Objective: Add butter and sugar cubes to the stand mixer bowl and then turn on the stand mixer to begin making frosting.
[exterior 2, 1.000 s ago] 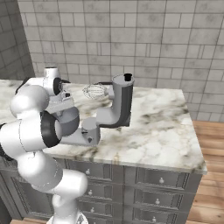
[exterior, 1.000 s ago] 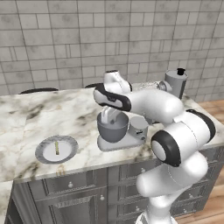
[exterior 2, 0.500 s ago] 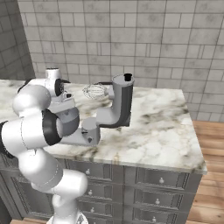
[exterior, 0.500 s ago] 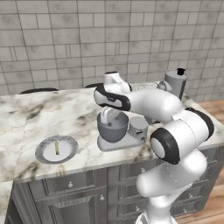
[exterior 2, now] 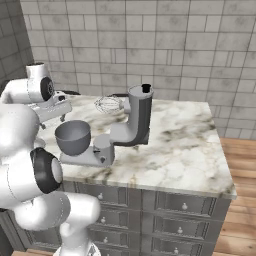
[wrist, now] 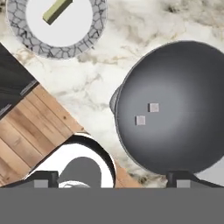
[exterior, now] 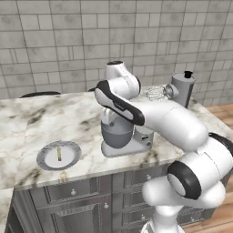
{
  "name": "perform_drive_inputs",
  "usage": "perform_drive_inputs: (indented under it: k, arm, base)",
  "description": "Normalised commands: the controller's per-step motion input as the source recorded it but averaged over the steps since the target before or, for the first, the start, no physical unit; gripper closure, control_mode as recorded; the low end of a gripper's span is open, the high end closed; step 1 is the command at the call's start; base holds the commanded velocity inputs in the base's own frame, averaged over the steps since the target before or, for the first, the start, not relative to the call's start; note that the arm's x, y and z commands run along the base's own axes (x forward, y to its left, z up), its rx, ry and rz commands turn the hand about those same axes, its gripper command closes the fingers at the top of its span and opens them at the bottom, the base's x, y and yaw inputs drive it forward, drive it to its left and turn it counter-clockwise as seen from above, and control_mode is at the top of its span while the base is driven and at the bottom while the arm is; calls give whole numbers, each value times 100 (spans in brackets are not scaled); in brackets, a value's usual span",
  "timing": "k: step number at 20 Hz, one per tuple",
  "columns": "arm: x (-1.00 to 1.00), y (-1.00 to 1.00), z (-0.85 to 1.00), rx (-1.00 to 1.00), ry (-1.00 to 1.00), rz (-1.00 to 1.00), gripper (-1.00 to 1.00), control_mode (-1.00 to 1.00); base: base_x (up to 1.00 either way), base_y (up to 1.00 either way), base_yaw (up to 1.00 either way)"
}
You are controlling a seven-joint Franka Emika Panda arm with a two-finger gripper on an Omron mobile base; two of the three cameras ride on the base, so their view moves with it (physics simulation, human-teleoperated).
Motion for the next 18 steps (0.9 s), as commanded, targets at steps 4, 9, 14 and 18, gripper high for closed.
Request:
perform_drive_inputs:
  k: [4,9,14,18]
  arm:
    - [-100,46,53,2,-11,-1,-100,-100]
    - [-90,79,13,5,-2,-11,-100,-100]
    - [-52,71,0,9,0,-23,-100,-100]
    - [-4,65,-9,12,0,-29,-100,-100]
  base:
    - [0,0,0]
    - [0,0,0]
    - [0,0,0]
    - [0,0,0]
